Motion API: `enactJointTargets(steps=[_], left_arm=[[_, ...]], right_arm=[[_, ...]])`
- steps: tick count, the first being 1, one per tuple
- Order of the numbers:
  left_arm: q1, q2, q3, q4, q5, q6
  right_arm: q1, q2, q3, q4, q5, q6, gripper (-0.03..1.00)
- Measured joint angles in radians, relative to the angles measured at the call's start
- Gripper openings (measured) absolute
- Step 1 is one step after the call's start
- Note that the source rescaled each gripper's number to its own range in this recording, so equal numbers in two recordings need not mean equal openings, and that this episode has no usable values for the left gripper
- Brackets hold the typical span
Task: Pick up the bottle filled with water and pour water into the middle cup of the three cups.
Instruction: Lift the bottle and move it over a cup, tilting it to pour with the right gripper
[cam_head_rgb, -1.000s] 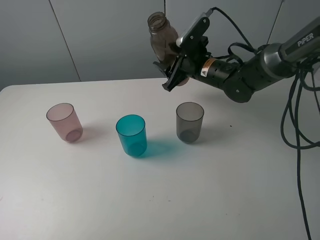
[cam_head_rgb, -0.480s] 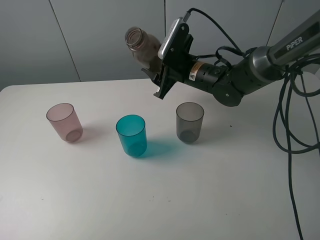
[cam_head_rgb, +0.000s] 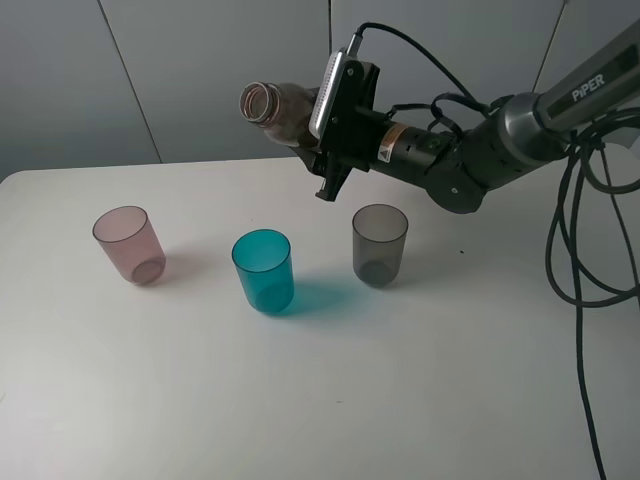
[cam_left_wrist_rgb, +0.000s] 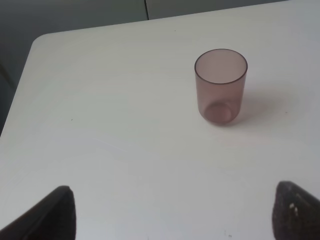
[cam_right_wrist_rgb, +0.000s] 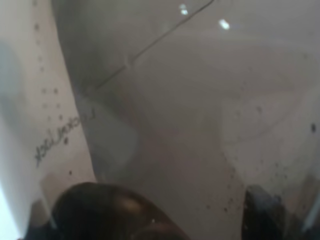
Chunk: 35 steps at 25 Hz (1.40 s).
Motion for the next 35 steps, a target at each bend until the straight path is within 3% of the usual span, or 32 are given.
enactJointTargets(steps=[13, 35], left_arm=[[0.0, 0.0, 0.0, 0.0, 0.0, 0.0], [0.0, 0.0, 0.0, 0.0, 0.0, 0.0]], right_arm=[[0.0, 0.0, 0.0, -0.078, 0.0, -0.141, 0.0], [-0.028, 0.054, -0.038, -0.097, 0.007, -0.145, 0.0]])
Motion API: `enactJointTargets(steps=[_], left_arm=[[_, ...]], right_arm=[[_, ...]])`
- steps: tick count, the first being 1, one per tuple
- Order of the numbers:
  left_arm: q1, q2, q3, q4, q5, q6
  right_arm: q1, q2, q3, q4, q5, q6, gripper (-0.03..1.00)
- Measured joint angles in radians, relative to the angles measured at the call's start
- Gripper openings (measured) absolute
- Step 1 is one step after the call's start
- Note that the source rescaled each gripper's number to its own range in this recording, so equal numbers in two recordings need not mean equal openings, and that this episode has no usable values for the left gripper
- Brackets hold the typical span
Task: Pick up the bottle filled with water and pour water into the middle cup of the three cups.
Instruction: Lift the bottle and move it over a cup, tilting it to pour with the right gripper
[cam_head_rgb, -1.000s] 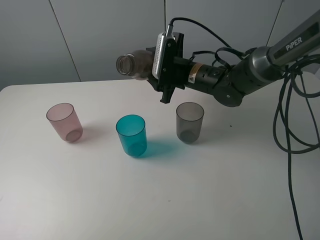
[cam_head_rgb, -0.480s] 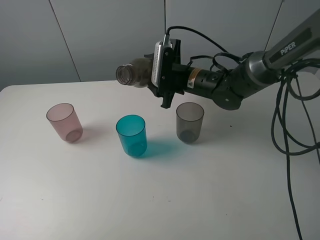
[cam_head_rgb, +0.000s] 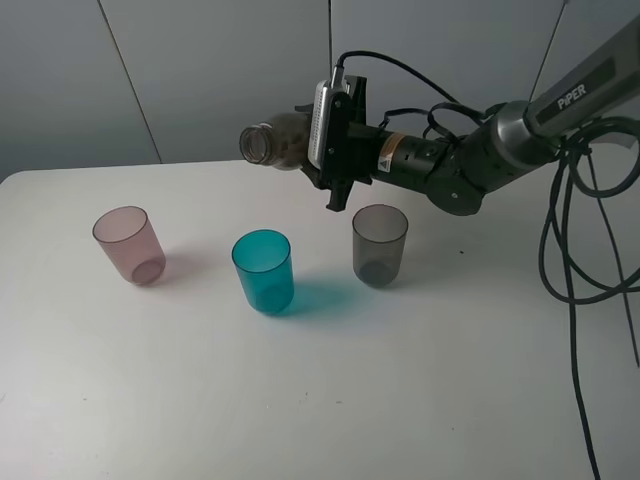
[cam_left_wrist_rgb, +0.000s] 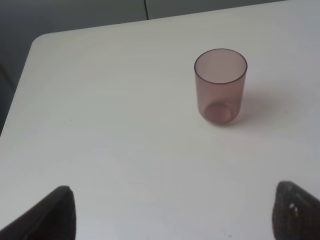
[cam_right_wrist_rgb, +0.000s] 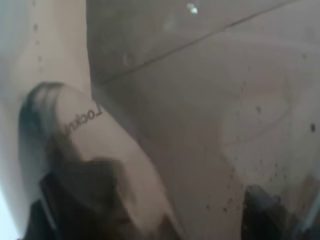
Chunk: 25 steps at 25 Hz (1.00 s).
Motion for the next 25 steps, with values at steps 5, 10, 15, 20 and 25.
enactJointTargets(steps=[5, 10, 15, 20, 25], left_arm=[[0.0, 0.0, 0.0, 0.0, 0.0, 0.0], [0.0, 0.0, 0.0, 0.0, 0.0, 0.0], [0.0, 0.0, 0.0, 0.0, 0.0, 0.0], [0.0, 0.0, 0.0, 0.0, 0.0, 0.0], [0.0, 0.0, 0.0, 0.0, 0.0, 0.0]], right_arm=[[-0.014, 0.005, -0.002, -0.007, -0.002, 0.0, 0.0], [-0.02, 0.022, -0.004, -0.022, 0.0, 0.0, 0.0], [-0.026, 0.041, -0.026, -0.025, -0.002, 0.0, 0.0], [-0.03, 0.05, -0.031, -0.038, 0.0, 0.002, 0.0], [-0.03, 0.05, -0.031, -0.078, 0.0, -0.004, 0.0]])
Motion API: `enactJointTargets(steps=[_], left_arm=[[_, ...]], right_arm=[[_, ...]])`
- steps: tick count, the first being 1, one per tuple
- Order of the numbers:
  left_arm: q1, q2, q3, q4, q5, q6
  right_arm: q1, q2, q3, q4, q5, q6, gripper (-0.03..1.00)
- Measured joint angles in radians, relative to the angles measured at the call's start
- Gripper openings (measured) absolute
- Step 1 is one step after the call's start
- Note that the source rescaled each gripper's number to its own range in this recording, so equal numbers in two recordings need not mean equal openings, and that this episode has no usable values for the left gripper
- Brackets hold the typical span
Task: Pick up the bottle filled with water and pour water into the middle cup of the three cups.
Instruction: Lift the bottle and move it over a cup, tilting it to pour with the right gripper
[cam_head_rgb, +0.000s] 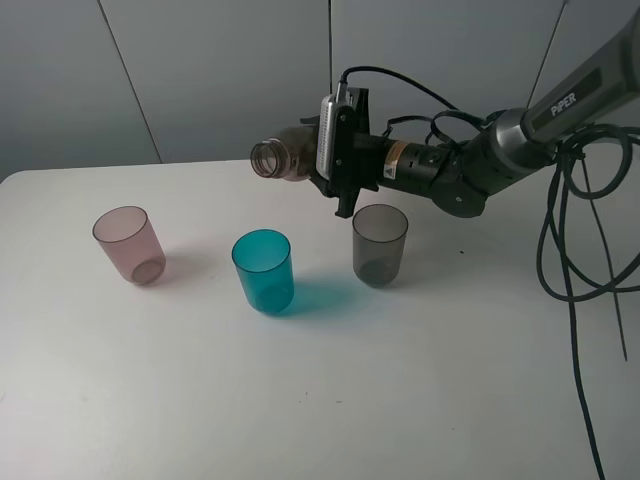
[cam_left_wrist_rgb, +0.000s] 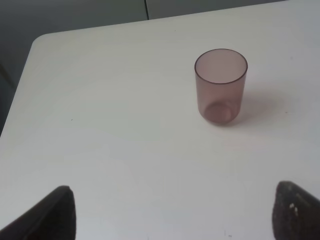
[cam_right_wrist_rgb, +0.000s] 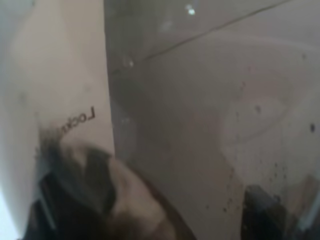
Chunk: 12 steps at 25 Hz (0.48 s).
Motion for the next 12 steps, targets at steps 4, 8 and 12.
enactJointTargets(steps=[4, 8, 12], left_arm=[[0.0, 0.0, 0.0, 0.0, 0.0, 0.0], [0.0, 0.0, 0.0, 0.0, 0.0, 0.0], [0.0, 0.0, 0.0, 0.0, 0.0, 0.0]], right_arm=[[0.0, 0.0, 0.0, -0.017, 0.0, -0.064, 0.0], [0.0, 0.0, 0.0, -0.023, -0.007, -0.107, 0.0], [0.0, 0.0, 0.0, -0.027, -0.028, -0.119, 0.0]])
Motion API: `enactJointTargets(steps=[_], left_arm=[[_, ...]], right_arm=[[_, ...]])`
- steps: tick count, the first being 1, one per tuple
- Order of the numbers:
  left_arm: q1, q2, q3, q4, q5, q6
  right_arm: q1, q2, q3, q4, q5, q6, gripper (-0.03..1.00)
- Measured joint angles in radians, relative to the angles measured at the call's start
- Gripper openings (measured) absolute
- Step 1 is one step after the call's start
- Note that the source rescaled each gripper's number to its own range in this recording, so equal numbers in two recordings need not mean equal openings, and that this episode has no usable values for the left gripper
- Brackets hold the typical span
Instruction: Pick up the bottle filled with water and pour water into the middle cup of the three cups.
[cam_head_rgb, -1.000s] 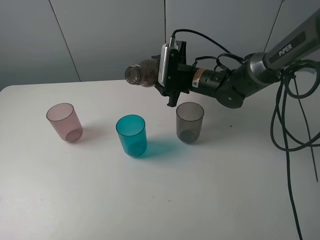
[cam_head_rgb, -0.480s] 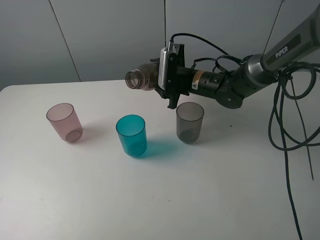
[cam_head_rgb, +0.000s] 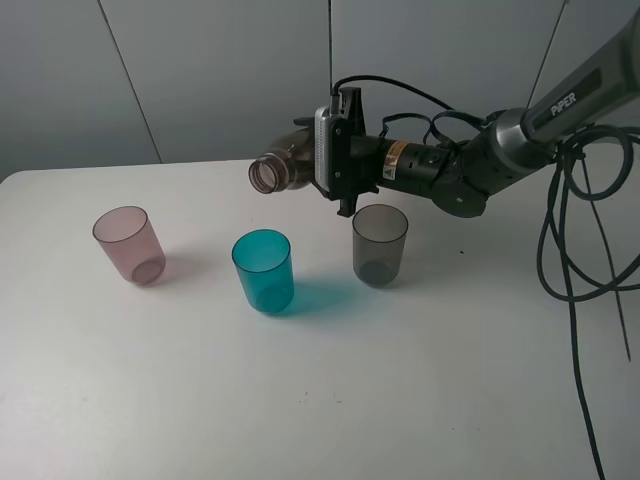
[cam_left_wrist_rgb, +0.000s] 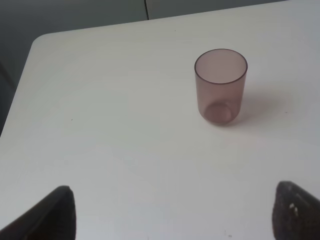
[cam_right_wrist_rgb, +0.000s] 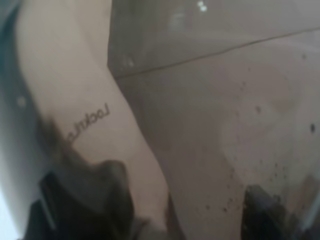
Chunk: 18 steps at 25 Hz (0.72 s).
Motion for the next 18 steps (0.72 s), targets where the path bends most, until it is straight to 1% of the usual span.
enactJointTargets(steps=[5, 10, 18], left_arm=[[0.0, 0.0, 0.0, 0.0, 0.0, 0.0], [0.0, 0.0, 0.0, 0.0, 0.0, 0.0], [0.0, 0.0, 0.0, 0.0, 0.0, 0.0]], right_arm=[[0.0, 0.0, 0.0, -0.023, -0.002, -0.047, 0.0], [0.0, 0.0, 0.0, -0.025, -0.004, -0.098, 0.0], [0.0, 0.0, 0.0, -0.029, -0.034, -0.139, 0.0]])
